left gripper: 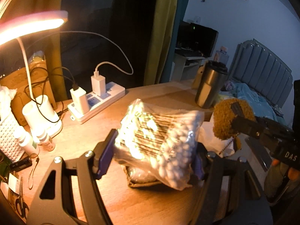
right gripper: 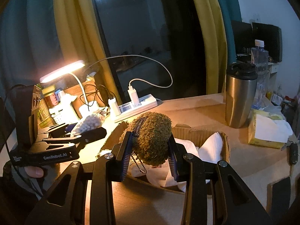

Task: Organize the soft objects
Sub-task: 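Lower both items into the box and open both tools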

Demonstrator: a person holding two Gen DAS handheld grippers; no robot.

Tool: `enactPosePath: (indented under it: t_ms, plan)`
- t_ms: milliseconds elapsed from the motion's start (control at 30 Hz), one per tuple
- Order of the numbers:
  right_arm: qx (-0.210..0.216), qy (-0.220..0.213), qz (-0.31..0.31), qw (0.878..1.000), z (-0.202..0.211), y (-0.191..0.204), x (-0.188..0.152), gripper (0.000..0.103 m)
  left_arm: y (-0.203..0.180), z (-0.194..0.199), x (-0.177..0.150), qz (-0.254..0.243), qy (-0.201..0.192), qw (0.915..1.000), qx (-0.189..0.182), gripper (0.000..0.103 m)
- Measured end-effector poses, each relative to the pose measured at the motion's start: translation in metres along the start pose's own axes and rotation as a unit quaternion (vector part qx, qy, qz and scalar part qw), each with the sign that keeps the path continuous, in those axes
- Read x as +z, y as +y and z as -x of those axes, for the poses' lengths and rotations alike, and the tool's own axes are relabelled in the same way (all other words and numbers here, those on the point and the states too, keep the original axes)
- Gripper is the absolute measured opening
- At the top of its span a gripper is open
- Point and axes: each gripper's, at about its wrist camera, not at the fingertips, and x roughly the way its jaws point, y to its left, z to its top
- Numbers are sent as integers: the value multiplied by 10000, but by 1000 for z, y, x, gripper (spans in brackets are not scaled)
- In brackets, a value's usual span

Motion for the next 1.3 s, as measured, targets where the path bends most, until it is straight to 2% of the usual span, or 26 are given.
enactPosePath:
  t_ms: [433, 533, 600, 667, 1300]
  plan:
    - [74, 274, -239, 9993, -35, -29, -1, 37, -3, -64, 0, 59, 570, 9983, 69, 71]
    - [87, 323, -262, 9991, -42, -32, -1, 37, -4, -74, 0, 79, 709, 9974, 75, 74]
    - [86, 349, -277, 9990, -45, -32, -1, 37, -6, -78, 0, 56, 739, 9972, 95, 81]
    - [80, 383, -298, 9988, -48, -34, -1, 37, -8, -79, 0, 17, 735, 9973, 91, 86]
    - [83, 502, -284, 9983, -58, -28, -1, 37, -1, -57, 2, 45, 516, 9986, -37, 88]
